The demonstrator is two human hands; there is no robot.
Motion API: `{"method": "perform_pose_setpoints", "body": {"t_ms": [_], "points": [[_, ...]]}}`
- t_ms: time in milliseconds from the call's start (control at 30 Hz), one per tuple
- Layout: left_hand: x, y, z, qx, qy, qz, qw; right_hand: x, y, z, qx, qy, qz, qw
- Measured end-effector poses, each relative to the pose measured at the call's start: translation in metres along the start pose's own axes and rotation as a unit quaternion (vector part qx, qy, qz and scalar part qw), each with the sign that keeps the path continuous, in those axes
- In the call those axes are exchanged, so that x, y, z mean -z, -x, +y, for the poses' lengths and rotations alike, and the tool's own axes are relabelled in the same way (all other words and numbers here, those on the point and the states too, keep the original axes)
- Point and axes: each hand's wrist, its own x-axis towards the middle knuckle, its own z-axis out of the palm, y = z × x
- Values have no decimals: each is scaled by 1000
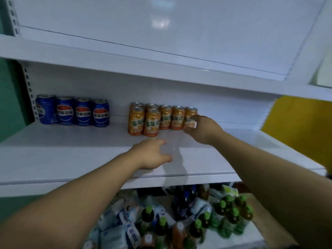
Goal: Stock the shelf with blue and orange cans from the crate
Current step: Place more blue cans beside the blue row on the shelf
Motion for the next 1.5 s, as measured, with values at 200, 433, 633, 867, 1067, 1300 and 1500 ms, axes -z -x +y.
{"method": "perform_pose_setpoints", "body": {"t_ms": [200,433,633,867,1067,1300,1500], "points": [[-79,-19,146,-192,-57,-94,975,20,108,151,-213,-2,0,977],[-212,-13,288,-327,-90,-244,909,17,283,295,-447,-19,-6,894],[-358,3,350,-365,-114,-389,838,-40,415,376,-588,-56,-63,805],[-507,-2,358,-370,-178,-473,780,-145,493,442,-664,-151,-120,723],[-617,-27,346,-309,-195,-528,767,-241,530,491,-673,-209,-188,684],[-723,-41,351,-234,-170,-584,758,-330,551,551,-696,-258,-196,640],[-794,-36,351,-161,-136,-641,738,-402,575,589,-725,-252,-193,611]]}}
